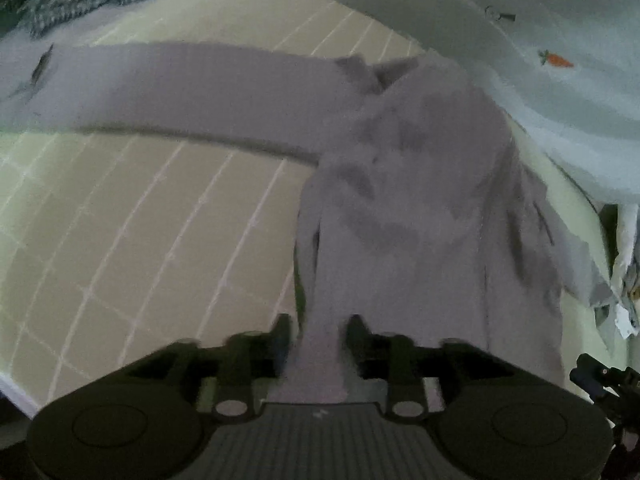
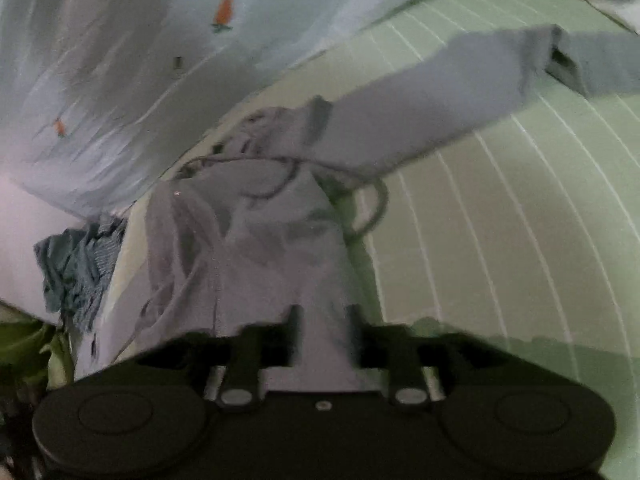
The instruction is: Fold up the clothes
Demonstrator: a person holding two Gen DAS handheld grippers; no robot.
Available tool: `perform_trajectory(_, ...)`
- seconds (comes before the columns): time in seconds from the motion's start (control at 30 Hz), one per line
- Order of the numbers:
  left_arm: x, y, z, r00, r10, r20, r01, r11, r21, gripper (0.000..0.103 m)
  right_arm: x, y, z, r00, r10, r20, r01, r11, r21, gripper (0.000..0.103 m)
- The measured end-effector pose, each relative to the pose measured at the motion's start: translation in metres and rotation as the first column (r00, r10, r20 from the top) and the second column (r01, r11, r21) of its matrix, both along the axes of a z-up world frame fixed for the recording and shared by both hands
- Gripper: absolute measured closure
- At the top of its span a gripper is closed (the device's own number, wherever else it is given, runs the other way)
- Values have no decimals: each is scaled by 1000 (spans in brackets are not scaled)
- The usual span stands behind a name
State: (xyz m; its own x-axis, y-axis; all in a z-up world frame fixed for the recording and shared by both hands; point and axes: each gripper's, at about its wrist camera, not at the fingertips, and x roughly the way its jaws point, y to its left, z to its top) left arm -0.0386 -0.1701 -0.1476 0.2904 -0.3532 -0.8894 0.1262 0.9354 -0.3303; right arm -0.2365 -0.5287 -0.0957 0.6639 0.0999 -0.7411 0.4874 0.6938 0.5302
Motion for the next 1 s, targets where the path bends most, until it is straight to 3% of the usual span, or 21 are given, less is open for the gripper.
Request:
perform_trajectory(0.1,-2,-1,-5,1000,0,-14,0,999,32,46,-2,8,-5,999,13,-32,-13,1000,-23,55)
perform_trajectory(0.27,-9,6,-6,1000,-23,-11,22,1000,-21,47,-5,11,-16,998,21,-57,-20,1000,16,50)
perform_trajectory(0.3,-10,5,-6,1000,-30,-6,30,999,-21,51,-4,13,-17,998,30,-59,-29,999,21,49)
perform_trajectory(0.37,-10,1,-7,999,-51,4,51,998,-23,79,-1,19,-21,996,52,-68,-51,998,20,48)
perform_trajectory(0.4,-9,0,-7,998,-62,-3,62,997,-46,91,3,23,-23,995,73,-73,-73,997,9,50)
perform_trajectory(0.43,-7,-2,-7,998,-64,0,64,997,-48,91,6,27,-24,992,95,-79,-96,995,-2,63)
perform_trajectory(0.47,-4,-5,-4,997,-75,20,75,997,-25,92,10,31,-25,989,121,-81,-122,992,-15,88)
perform_trajectory(0.5,-1,-9,-2,995,-91,44,91,996,3,92,13,33,-26,986,143,-82,-145,989,-19,91)
perform_trajectory(0.7,35,-19,7,993,-51,106,50,999,12,91,44,30,-20,992,114,-51,-121,981,-150,94)
perform_trajectory(0.8,37,-32,11,989,-102,103,95,993,76,85,61,27,-19,996,86,-18,-88,977,-195,93)
perform_trajectory(0.83,34,-34,12,987,-118,111,107,990,95,84,64,28,-18,996,81,-30,-85,974,-210,89)
perform_trajectory(0.9,25,-29,12,984,-131,118,119,987,107,77,56,33,-13,998,41,-40,-50,965,-256,69)
perform_trajectory(0.97,16,-20,10,985,-130,112,118,987,112,72,36,40,-5,999,-18,-46,1,943,-333,30)
perform_trajectory(1.0,12,-15,10,986,-126,108,115,987,109,70,24,43,-2,998,-47,-51,24,925,-380,25)
